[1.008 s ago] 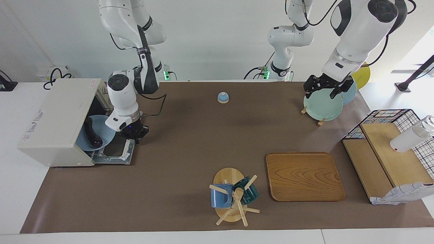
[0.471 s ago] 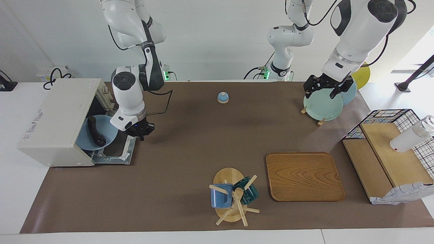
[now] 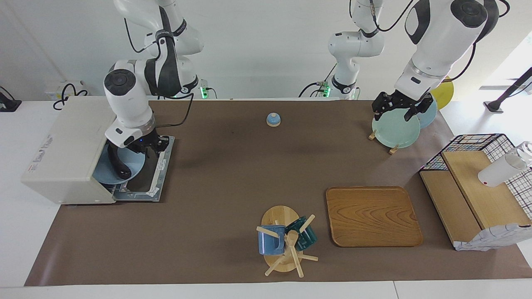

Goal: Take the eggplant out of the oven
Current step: 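Grasp the blue plate rim inside the oven with the right gripper, then pull the blue plate with eggplant out of the oven with the right gripper, then lower the blue plate onto the table center and open the right gripper, then grasp the eggplant with the left gripper while the right gripper withdraws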

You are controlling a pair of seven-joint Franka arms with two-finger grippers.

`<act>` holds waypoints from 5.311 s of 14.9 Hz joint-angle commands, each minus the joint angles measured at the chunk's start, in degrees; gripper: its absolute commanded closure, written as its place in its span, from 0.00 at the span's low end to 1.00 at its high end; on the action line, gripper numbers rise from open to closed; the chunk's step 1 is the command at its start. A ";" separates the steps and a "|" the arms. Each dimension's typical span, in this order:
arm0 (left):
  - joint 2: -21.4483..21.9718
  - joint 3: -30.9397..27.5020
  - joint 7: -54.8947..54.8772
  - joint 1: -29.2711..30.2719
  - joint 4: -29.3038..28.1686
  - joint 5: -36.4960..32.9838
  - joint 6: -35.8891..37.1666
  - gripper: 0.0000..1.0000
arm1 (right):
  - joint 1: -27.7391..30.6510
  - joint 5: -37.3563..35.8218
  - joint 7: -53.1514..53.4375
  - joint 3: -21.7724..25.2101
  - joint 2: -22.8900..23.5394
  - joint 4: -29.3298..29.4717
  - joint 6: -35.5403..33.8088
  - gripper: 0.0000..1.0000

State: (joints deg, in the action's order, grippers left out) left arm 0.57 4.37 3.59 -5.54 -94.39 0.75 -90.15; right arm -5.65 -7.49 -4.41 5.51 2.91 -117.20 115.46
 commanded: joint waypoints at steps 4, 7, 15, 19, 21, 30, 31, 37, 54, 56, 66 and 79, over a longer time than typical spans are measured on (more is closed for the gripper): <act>0.92 -0.07 -0.25 0.18 -0.53 0.57 0.33 0.00 | 2.92 -1.12 -6.82 -0.32 -2.47 -6.10 4.59 0.74; 0.92 -0.07 -0.25 0.18 -0.53 0.57 0.33 0.00 | 3.71 -1.12 -9.64 -0.23 -2.73 -7.95 7.85 0.73; 1.01 -0.07 -0.25 0.18 -0.53 0.57 0.33 0.00 | 5.30 -1.47 -13.69 -0.32 -3.08 -10.49 12.59 0.72; 0.92 -0.07 -0.25 0.18 -0.53 0.57 0.33 0.00 | 5.30 -1.47 -13.34 -0.32 -3.52 -11.73 14.27 0.75; 1.01 -0.07 -0.25 0.18 -0.53 0.57 0.33 0.00 | 5.30 -1.47 -13.60 -0.23 -3.52 -11.82 14.18 1.00; 0.92 -0.07 -0.25 0.18 -0.53 0.57 0.33 0.00 | -13.38 -4.90 1.83 -1.20 0.51 3.10 -2.24 1.00; 0.92 -0.07 -0.25 0.18 -0.53 0.57 0.33 0.00 | -17.34 -4.90 6.30 -1.20 1.91 4.60 -3.21 1.00; 1.01 -0.07 -0.25 0.27 -0.53 0.57 0.33 0.00 | -35.36 -6.83 30.57 -1.20 21.12 27.85 -13.13 1.00; 0.92 -0.16 0.02 1.15 -0.53 0.48 -0.02 0.00 | -44.54 -1.03 42.56 -1.81 29.96 31.95 -1.55 0.63; 0.92 -0.16 0.19 1.32 -0.53 0.48 -0.11 0.00 | -43.92 -1.64 37.67 -1.73 28.39 31.95 -2.60 0.36; 0.66 0.55 19.05 -2.79 -3.07 0.65 -4.85 0.00 | -23.81 -2.52 15.50 -1.11 12.49 17.93 -11.86 1.00; -18.22 0.46 63.46 -24.06 -5.37 6.37 -34.89 0.00 | -5.96 -9.47 8.90 -1.11 6.06 -8.13 14.18 1.00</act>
State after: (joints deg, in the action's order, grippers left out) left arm -14.56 5.86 63.86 -27.10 -100.93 6.16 -121.39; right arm -12.68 -16.06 5.16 5.16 11.14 -123.22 128.77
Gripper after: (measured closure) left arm 0.000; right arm 0.991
